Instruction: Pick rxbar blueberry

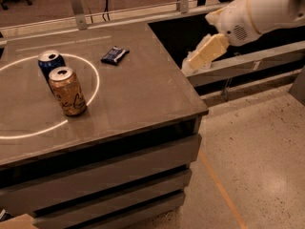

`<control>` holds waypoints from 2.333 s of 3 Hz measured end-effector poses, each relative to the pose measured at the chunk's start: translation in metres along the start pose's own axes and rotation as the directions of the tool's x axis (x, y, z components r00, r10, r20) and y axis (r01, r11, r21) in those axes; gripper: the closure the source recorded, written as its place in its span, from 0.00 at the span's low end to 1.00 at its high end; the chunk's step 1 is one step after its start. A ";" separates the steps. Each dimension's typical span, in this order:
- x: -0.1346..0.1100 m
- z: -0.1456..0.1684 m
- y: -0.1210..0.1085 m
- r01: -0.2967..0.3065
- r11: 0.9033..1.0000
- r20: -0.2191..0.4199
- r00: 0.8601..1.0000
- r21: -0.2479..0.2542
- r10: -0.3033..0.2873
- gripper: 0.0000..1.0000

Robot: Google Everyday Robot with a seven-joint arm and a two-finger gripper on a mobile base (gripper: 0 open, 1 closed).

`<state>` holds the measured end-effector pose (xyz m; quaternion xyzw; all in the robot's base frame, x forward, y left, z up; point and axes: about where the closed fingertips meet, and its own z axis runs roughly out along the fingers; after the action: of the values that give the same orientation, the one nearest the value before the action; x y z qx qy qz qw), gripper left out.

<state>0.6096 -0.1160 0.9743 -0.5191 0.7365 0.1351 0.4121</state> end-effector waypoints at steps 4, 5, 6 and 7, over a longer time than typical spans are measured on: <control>-0.035 0.156 -0.003 0.038 0.992 0.190 0.982 -0.118 -0.015 0.00; -0.042 0.178 -0.010 0.006 0.996 0.183 0.983 -0.086 0.010 0.00; -0.052 0.198 -0.013 0.001 0.996 0.184 0.983 -0.087 0.015 0.00; -0.059 0.220 -0.017 0.001 0.993 0.209 0.978 -0.119 0.025 0.00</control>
Offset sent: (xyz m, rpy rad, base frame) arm 0.0701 0.1152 -0.0483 0.1820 -0.0587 0.2600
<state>0.7340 0.0529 0.8852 -0.5210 0.6826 0.2352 0.4554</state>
